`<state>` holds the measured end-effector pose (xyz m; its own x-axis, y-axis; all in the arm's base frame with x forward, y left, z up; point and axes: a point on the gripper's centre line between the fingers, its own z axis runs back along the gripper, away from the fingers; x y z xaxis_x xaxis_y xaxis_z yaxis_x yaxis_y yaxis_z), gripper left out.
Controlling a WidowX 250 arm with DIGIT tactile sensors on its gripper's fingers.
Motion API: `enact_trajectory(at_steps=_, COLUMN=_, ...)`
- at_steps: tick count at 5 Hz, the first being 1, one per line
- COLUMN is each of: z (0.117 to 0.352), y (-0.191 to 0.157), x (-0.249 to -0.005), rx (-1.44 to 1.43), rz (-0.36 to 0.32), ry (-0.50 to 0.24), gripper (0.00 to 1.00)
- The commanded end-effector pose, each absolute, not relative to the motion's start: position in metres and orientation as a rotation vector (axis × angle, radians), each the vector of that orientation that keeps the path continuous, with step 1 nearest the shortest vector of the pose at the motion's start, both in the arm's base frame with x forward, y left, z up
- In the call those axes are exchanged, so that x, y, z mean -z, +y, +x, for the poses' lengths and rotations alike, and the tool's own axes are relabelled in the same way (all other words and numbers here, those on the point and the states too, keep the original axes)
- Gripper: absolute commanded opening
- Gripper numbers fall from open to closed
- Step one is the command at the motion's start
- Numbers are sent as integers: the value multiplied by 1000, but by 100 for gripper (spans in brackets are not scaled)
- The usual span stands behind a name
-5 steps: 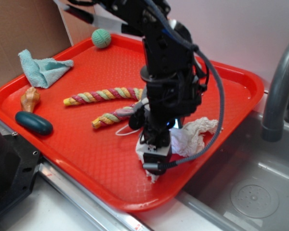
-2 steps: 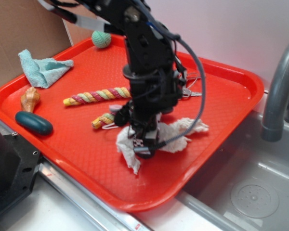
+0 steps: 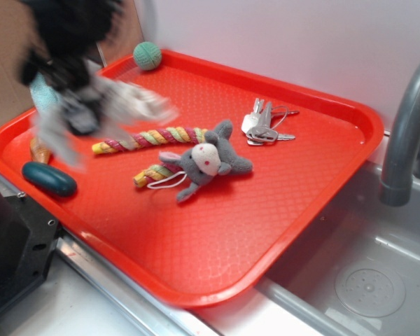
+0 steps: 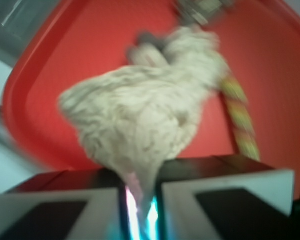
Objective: Grab the white paper.
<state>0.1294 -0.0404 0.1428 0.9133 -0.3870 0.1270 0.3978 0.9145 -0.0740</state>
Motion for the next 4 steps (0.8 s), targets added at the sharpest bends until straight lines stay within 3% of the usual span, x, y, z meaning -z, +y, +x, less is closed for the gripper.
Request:
enact_trajectory(at_steps=1, z=107, y=-18, x=-246, rx=-90, rz=-77, ry=-122, gripper=0)
enact_trajectory(at_steps=2, z=120, y=-27, x=-267, rx=-210, rz=-35, ry=-148, gripper=0)
enact_trajectory(at_steps=4, z=131, y=-38, x=-254, rx=-187, rz=34, ry=-105, gripper=0)
